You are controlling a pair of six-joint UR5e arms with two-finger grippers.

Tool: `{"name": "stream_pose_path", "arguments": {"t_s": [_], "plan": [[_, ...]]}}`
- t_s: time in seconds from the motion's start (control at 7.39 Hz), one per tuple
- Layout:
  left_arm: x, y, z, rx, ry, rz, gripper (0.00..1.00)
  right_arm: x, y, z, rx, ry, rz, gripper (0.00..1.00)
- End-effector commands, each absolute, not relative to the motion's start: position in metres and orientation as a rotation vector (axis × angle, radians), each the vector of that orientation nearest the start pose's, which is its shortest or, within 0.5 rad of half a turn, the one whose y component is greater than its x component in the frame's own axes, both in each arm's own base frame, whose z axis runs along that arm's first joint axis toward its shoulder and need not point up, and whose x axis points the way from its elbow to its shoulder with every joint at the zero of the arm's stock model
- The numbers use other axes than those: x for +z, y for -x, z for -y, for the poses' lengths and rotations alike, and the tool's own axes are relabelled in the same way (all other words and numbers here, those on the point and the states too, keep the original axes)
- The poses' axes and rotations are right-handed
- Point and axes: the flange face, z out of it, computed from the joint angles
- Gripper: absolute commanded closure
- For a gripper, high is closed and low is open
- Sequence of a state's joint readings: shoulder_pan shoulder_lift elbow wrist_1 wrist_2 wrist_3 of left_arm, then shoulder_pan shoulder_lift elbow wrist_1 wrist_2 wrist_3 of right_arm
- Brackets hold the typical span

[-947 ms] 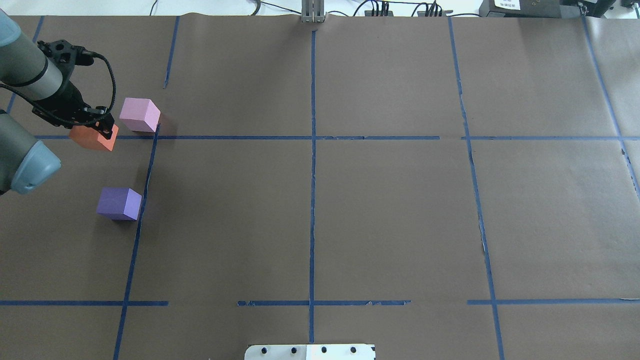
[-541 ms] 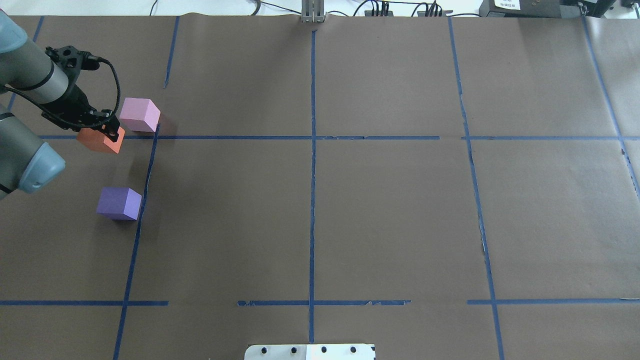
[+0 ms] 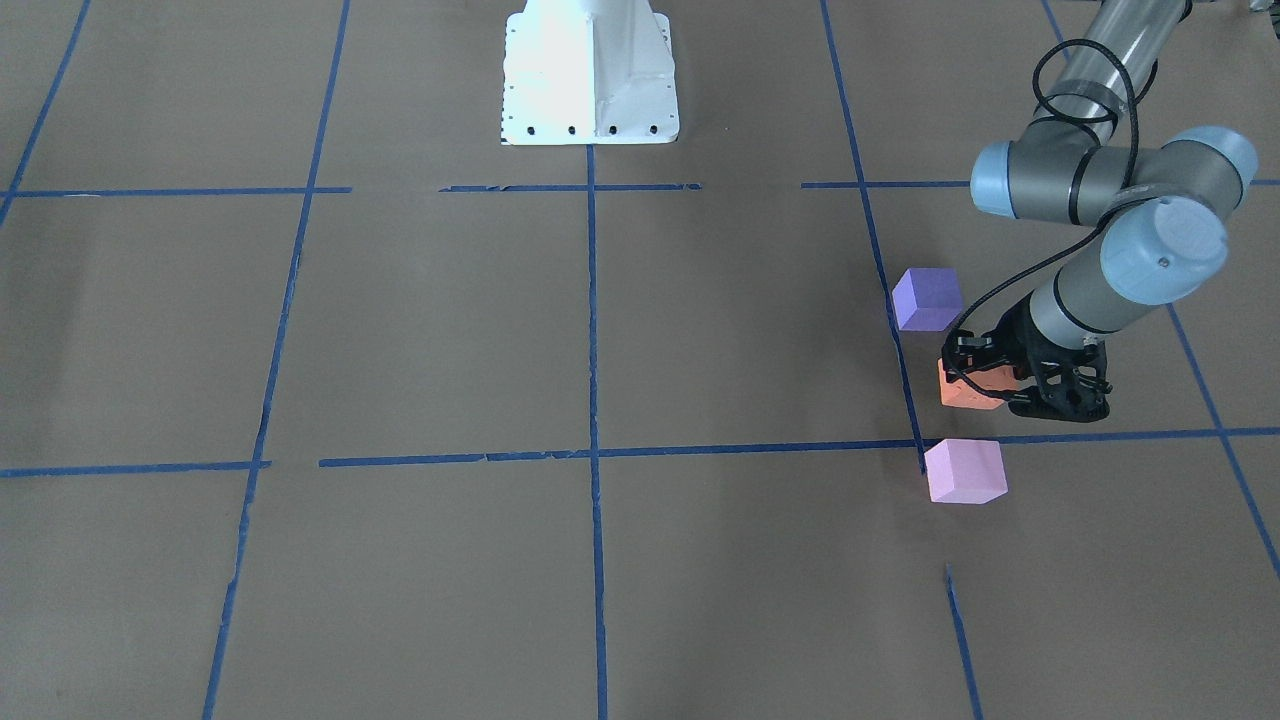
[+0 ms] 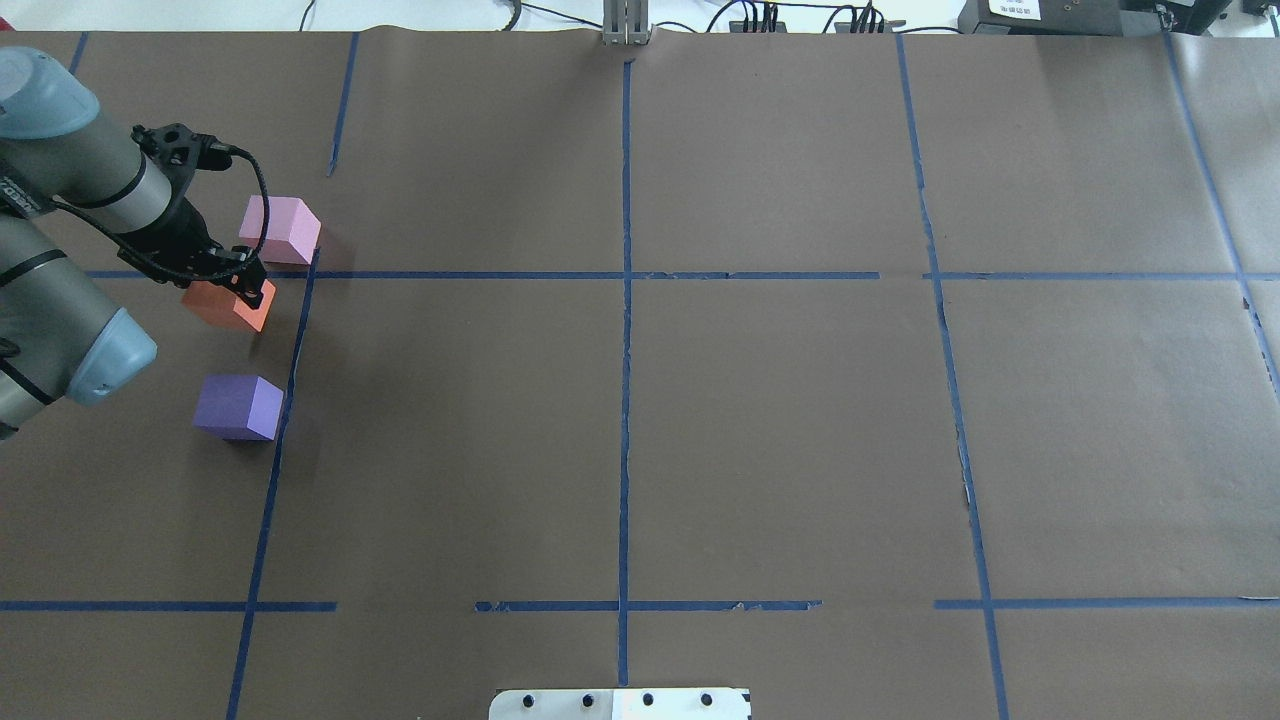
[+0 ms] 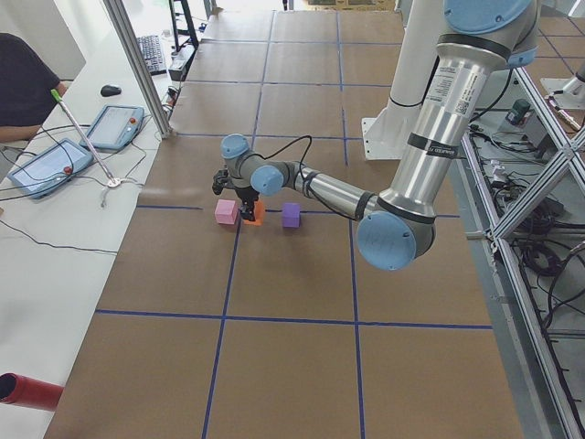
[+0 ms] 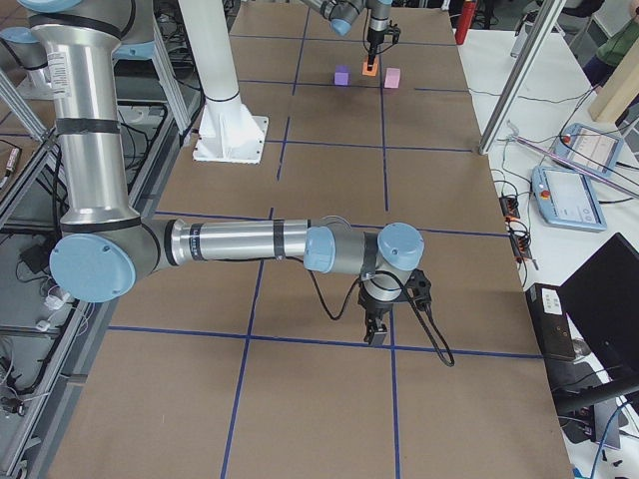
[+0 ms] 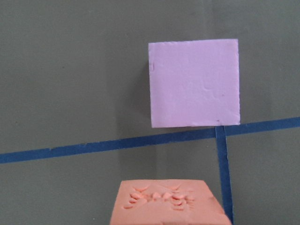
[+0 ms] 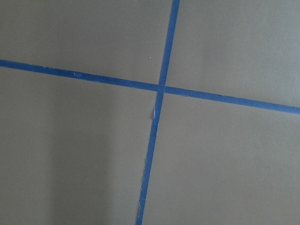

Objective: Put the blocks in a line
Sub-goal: 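Carry the orange cube to between the pink and purple cubes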

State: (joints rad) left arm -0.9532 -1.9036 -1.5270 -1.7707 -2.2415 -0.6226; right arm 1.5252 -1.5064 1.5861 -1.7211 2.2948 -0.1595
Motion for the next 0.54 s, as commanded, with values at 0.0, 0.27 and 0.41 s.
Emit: {"name": "stream_pose_path", "arguments": {"t_s": [0.0,0.27,0.41], "plan": [[0.4756,-0.3255,0.5648,0.171,0.015,-0.807,0.79,0.6368,-0.0437,0.5151,-0.171,0.026,0.727,0.00],[0.4765,-0.3298,0.5641,0.176,0.018,-0.806,0.79,0.6360,-0.0436,0.5158,-0.171,0.025,0.727,0.00],[0.4772,-0.3317,0.5632,0.178,0.021,-0.805,0.78,0.6368,-0.0437,0.5151,-0.171,0.026,0.727,0.00]]}}
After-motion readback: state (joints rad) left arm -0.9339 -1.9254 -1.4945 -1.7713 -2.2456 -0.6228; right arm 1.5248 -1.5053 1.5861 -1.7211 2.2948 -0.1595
